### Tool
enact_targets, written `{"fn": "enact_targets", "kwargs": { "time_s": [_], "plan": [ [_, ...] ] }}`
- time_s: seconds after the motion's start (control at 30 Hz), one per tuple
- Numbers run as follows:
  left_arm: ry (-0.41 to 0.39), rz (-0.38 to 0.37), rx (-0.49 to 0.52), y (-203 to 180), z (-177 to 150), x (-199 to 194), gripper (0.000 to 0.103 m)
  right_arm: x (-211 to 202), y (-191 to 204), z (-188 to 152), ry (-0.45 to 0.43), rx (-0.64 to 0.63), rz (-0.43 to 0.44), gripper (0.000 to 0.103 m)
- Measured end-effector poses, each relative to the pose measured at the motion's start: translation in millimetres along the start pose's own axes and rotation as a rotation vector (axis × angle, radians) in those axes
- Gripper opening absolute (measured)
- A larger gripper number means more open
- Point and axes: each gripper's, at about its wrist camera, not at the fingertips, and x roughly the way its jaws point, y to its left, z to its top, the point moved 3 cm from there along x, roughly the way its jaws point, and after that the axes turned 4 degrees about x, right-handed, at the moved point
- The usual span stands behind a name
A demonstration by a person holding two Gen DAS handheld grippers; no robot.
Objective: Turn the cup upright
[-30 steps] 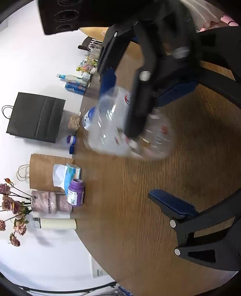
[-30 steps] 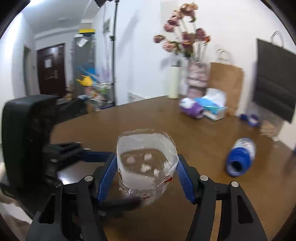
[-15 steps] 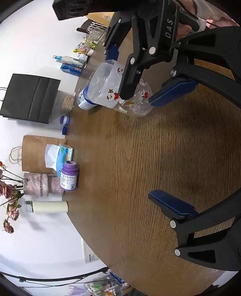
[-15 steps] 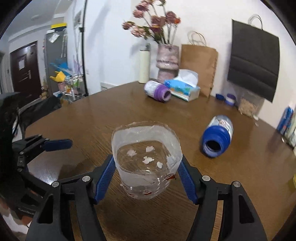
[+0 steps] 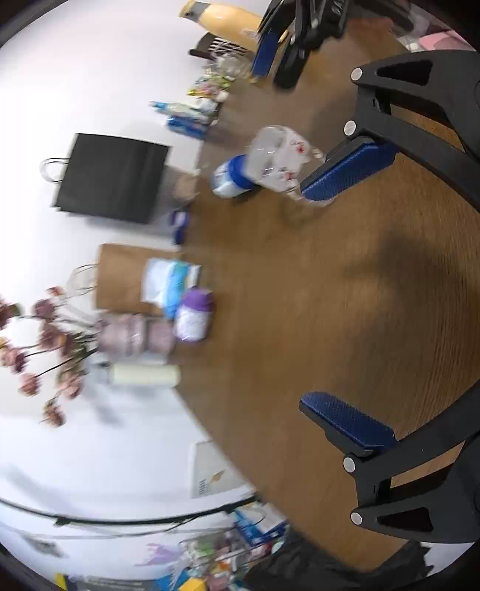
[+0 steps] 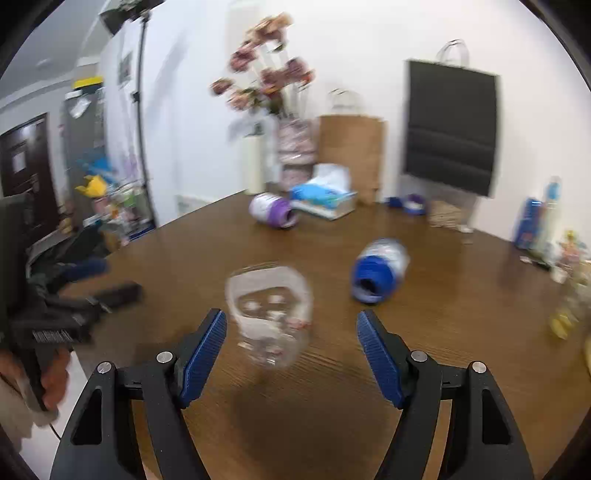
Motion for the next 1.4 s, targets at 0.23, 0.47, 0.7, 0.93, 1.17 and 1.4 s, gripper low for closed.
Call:
{"fn": "enact_targets", "kwargs": {
  "time_s": [0.23,0.47,0.7,0.93,1.17,1.4],
  "plan": [
    [-0.054,0.013,0.012,7.9,16.5,-16.9,0.103,-54.3,-33.8,-1.6,-0.077,0.102,-0.135,0.088],
    [-0.070,0.016,0.064,-6.9,18.4,-26.5,0.103,-58.3,-30.1,-3.4,-0.086,0.106,-0.139,0.088],
    [-0.193,0.036,0.108,-15.1,-15.7,-88.9,0.103,-108.7,-11.7,-40.3,-0.211,0.151,-0.087,0.088],
    [-0.146,0.041,0.081,-19.4,-80.1,-153.8,0.103,-158.7,9.1,-98.0,-0.183,0.217,-0.068,0.088],
    [-0.150,-0.033,0.073,-26.9,-107.3,-188.4,0.103,-217.1,44.0,-133.6,-0.305,0.100,-0.193,0.088],
    [-0.219,-0.063,0.082,-31.0,-103.6,-202.4,0.103,-230.8,47.2,-131.9,-0.354,0.084,-0.242,0.088]
  ]
}}
